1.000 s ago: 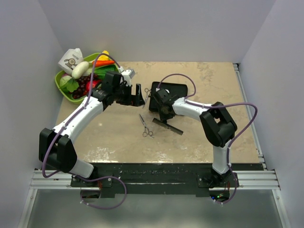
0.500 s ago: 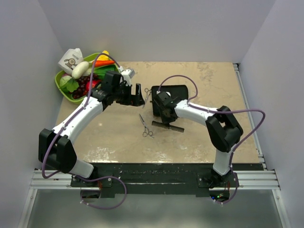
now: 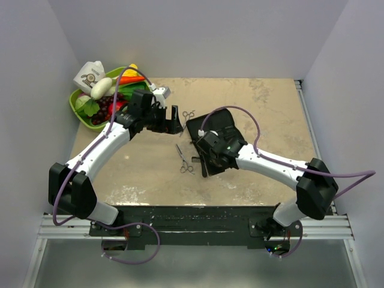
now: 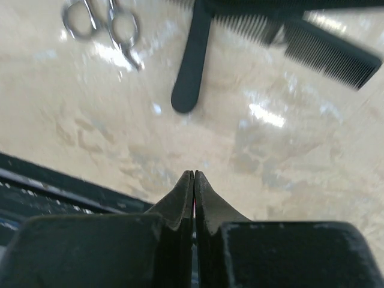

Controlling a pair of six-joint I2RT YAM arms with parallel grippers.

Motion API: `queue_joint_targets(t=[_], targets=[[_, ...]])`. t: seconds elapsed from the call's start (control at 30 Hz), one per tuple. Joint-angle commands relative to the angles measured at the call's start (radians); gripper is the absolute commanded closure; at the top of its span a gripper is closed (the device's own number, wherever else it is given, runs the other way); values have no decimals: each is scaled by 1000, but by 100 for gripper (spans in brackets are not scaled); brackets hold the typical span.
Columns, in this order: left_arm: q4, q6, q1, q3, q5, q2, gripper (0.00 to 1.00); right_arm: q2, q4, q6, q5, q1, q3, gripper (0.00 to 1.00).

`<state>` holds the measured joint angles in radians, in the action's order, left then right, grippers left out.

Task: Sort the hair-cutting tools
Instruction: Move the comb to the center of the board.

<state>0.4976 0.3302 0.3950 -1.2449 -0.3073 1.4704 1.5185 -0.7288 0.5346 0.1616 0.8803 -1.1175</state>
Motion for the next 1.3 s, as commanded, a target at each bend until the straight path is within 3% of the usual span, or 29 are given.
queue_joint_targets(t=[0.0,0.1,0.23,0.27,0.5,0.9,1.27], targets=[[-27,0,4,15,-18,-18,1,-79,-50,70,-48,32,74,98],[-27,0,4,18,-16,-18,1,-122,-46,76,-62,54,120,96],[-24,0,4,18,-13,-18,1,-143,-5,99,-48,62,145,63],[-24,-2,4,19,-12,-21,1,-136,11,100,-39,62,139,58],[-19,-3,4,30,-6,-39,1,17,88,110,45,62,64,43],[-25,-3,4,59,-13,-82,1,244,166,88,144,59,-79,37],[-24,-5,4,67,-12,-97,1,269,200,82,200,26,-50,38]])
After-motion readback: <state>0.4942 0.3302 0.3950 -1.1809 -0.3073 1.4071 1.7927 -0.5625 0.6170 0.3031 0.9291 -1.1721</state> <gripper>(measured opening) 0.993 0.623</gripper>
